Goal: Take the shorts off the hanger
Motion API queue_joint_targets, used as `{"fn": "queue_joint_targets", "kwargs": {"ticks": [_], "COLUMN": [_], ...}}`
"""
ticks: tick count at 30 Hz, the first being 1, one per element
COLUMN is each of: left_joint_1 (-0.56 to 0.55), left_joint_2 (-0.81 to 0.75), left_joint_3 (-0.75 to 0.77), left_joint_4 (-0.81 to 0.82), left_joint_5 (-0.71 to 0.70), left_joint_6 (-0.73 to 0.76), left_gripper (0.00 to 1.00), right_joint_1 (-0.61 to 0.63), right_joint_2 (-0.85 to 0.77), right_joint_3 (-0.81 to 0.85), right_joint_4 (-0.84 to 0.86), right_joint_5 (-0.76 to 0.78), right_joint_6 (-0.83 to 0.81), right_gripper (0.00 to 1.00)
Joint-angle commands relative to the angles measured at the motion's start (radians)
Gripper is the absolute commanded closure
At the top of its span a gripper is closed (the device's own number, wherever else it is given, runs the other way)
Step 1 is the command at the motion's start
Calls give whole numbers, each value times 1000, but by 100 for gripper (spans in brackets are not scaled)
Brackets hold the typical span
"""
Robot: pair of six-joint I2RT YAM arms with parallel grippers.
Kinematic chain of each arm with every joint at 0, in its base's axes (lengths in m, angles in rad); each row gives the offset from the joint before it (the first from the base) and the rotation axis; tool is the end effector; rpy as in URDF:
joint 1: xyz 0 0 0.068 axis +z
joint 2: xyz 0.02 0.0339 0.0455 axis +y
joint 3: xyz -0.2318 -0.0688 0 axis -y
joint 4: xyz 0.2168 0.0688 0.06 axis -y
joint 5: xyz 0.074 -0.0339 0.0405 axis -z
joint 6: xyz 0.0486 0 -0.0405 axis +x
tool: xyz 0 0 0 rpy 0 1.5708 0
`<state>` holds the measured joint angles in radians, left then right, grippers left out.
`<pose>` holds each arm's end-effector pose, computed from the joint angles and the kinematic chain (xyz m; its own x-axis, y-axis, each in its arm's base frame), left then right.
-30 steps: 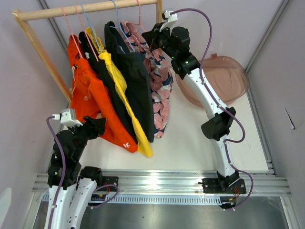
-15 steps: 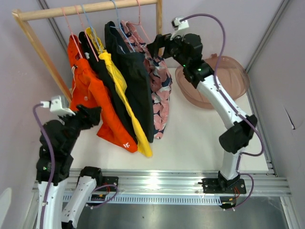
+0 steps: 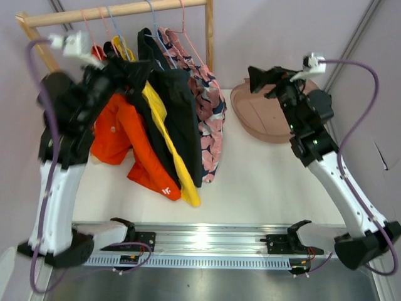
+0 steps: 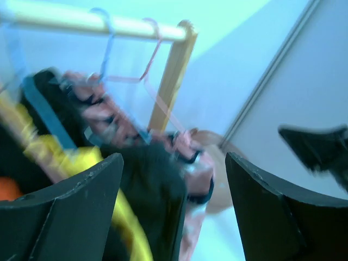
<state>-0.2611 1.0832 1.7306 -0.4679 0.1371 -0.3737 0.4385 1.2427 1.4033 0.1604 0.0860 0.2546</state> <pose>0.1609 -0.0499 0.5187 0.0198 -0.3796 -0.9249 0.4220 0.8418 -0.3365 0.2425 0.1091 0.4655 0.1885 0.3655 -0.9115 -0.4099 0.8727 0.2652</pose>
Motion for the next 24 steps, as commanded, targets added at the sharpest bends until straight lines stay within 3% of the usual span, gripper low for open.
{"fn": "queue_joint_targets", "kwargs": {"ticks": [1, 2, 3, 6, 11, 15, 24], "left_joint_1": [-82, -113, -127, -141, -171, -208, -231], "left_joint_2": [241, 379, 446, 666, 764, 820, 911], "left_joint_3": [269, 337, 541, 789, 761, 755, 754], "left_joint_4": [3, -21, -46, -101, 9, 41, 52], "left_joint_5": [-17, -55, -83, -132, -221, -266, -350], "left_joint_6": [54, 67, 76, 50, 9, 2, -19], "left_gripper": [18, 18, 18, 17, 16, 16, 17], "right_joint_1": [-1, -1, -3, -1, 0, 0, -1], "right_joint_2": [-116, -147, -205, -319, -466, -503, -520], "right_joint_3": [-168, -208, -246, -378, -555, -557, -560], "right_joint_4": [15, 8, -1, -62, -116, -221, -282], "right_joint_5": [57, 60, 69, 90, 83, 95, 90], "right_joint_6": [75, 84, 93, 152, 195, 160, 138], "right_gripper": [1, 1, 1, 1, 1, 1, 1]}}
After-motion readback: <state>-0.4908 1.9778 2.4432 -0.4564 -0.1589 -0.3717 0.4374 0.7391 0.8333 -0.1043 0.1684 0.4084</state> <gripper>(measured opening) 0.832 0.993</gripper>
